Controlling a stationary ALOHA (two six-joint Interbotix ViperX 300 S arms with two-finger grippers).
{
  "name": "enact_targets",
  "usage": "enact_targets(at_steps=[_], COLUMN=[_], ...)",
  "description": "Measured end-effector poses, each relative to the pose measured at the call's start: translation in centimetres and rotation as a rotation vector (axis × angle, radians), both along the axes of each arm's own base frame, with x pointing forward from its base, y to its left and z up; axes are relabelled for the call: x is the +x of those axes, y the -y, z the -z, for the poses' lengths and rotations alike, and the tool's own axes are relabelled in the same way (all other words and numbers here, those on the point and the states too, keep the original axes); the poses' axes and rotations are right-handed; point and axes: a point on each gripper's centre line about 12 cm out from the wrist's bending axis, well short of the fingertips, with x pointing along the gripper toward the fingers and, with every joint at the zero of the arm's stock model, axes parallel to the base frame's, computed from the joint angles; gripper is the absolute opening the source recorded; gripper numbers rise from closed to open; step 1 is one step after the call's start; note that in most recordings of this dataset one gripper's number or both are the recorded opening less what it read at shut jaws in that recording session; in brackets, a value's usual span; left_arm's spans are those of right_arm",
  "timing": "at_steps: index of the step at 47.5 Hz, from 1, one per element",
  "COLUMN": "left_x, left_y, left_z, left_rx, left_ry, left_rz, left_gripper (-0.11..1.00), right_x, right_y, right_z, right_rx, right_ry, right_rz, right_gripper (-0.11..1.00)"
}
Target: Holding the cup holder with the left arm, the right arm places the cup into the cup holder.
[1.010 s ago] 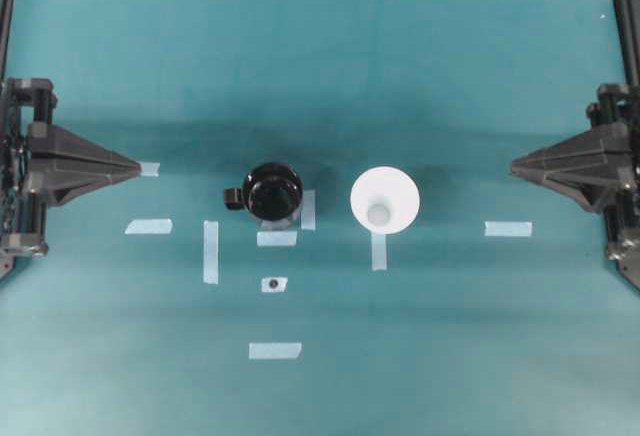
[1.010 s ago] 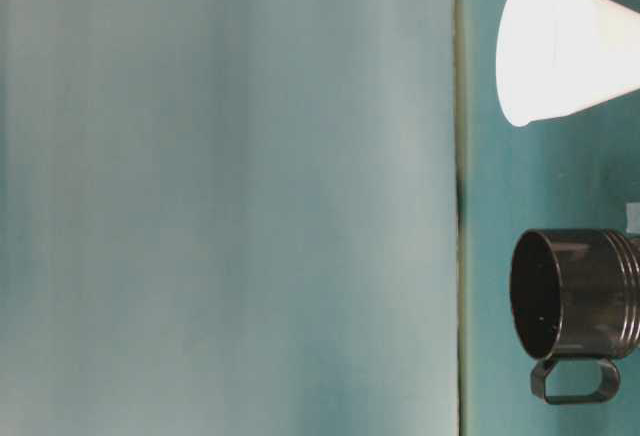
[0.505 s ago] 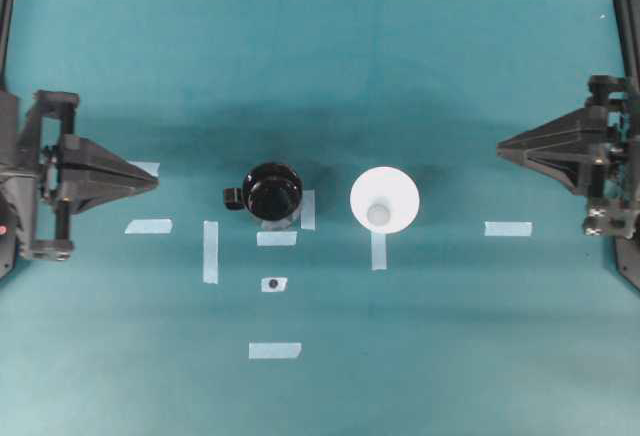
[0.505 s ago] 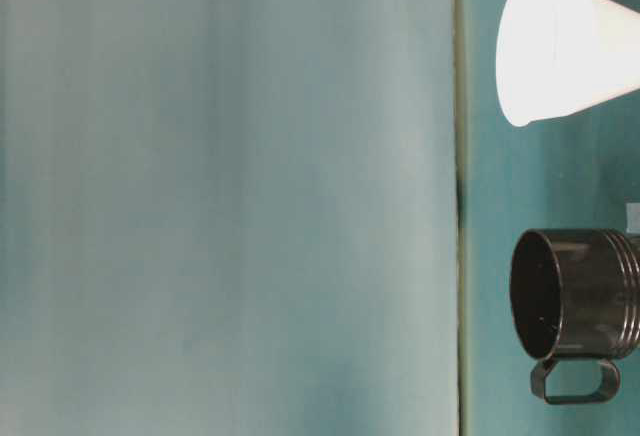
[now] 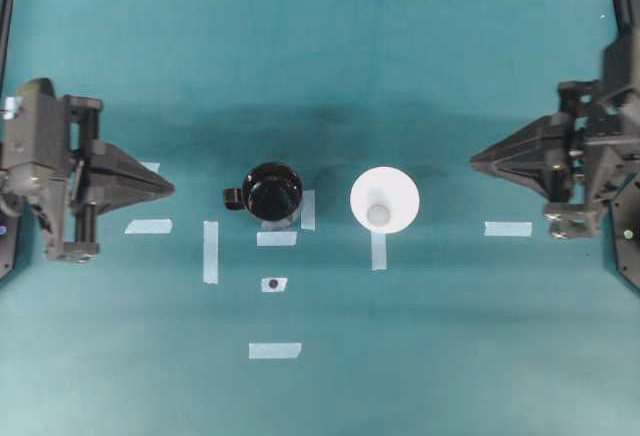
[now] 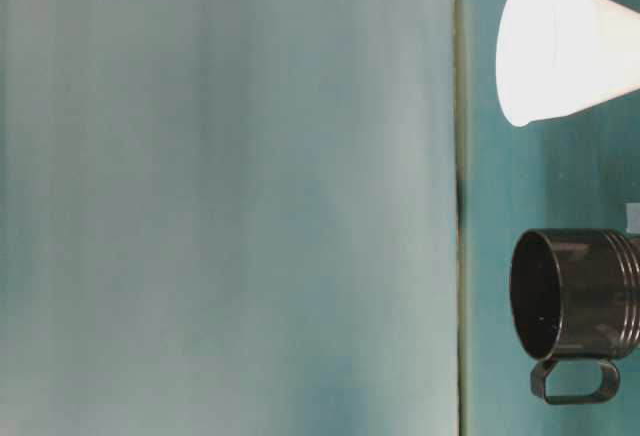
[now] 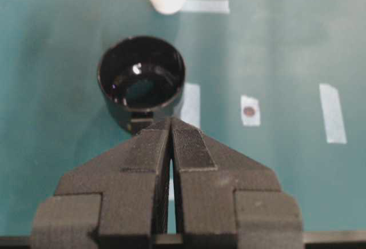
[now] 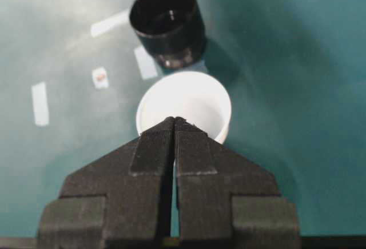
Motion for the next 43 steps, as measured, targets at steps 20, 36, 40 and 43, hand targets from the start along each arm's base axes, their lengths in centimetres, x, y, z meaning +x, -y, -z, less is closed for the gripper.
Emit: enact_targets(at_steps=[20,36,40,43], left_x=[2.0,3.9,4.7,5.4], left_y=[0.1,0.0,0.0,0.0], left_z=[1.1,1.8,2.4,2.7], left_rx=[0.003,0.002,0.003,0.001], left_ry=[-0.178,-0.232,-0.260,-0.280], left_rz=[0.013,0.015,0.017,0.016], left_gripper=[0.04,0.04,0.04,0.04], right_x=[4.2,6.4,6.8,7.2], right_y=[0.5,0.9,1.0,1.1], right_z=[1.4,3.3,3.6,3.7], right_rx=[0.004,0.001,0.003,0.004], right_ry=[-0.301,-0.425,-0.434,-0.443], right_rz=[-0.031,-0.043,-0.041,-0.040], right_gripper=[0.04,0.04,0.04,0.04])
